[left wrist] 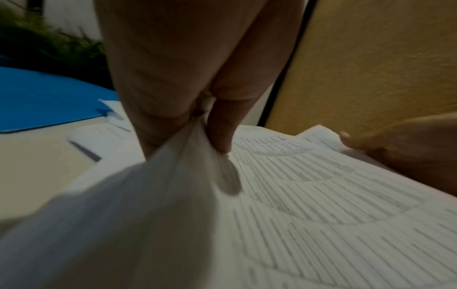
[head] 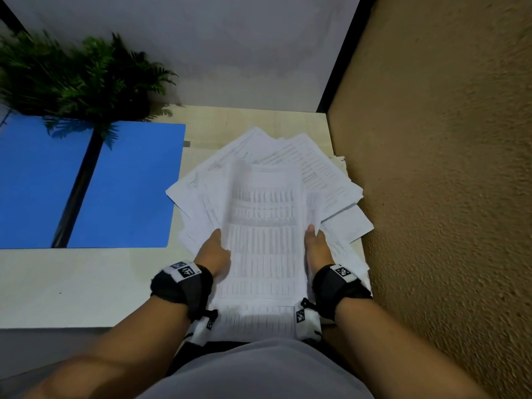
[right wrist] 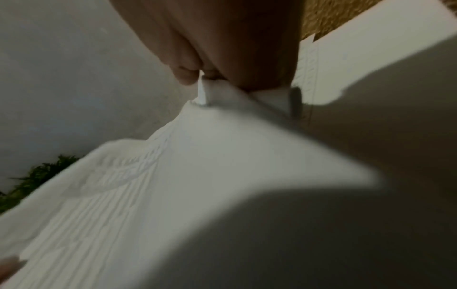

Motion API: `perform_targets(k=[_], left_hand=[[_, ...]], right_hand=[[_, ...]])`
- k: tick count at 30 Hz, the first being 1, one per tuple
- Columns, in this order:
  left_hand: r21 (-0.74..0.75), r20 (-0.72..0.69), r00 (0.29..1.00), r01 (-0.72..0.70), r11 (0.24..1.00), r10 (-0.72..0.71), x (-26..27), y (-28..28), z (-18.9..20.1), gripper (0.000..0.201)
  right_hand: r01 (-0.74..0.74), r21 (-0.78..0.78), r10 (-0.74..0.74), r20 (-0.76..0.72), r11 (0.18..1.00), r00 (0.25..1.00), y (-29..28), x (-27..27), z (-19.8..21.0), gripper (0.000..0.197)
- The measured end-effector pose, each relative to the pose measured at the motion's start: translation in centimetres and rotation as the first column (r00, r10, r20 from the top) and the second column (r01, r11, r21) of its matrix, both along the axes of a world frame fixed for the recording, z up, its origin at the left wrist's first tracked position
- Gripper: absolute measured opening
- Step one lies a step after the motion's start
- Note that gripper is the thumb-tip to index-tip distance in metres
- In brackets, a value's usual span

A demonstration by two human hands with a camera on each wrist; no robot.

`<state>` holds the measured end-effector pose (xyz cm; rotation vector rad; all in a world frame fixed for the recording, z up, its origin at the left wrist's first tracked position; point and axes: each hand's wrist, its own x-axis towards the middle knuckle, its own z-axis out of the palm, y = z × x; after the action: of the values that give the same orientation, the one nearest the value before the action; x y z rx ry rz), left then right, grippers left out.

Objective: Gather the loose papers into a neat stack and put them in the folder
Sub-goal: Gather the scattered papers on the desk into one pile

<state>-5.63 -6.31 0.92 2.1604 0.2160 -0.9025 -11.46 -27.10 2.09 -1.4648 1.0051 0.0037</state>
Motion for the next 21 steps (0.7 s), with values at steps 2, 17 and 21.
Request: perform_targets(k=[2,17,21], left_hand=[[-0.089,-0.017,1.000,0.017,0.996,-0.019,-0.4,-0.9,0.6,0.067],[-0.064,0.410,0.912,0.063,0.996,-0.032,13.2,-0.7,3.1,0.061],[-0.062,0.431,0.901,0.077,0.995,-0.043,14.5,-1.9,2.6,0.019]], right_hand=[[-0.073,0.068,0.072,0.019,0.995,0.997,-0.4,-0.2,-0.2,0.096],[-0.092,0.124,0.104,-0.101,0.988,0.989,-4.1,-1.9,-3.0,0.076],[-0.092,0.164,0.104,-0.067,0.982,0.992,-4.6,-1.9,-2.9,0.081]])
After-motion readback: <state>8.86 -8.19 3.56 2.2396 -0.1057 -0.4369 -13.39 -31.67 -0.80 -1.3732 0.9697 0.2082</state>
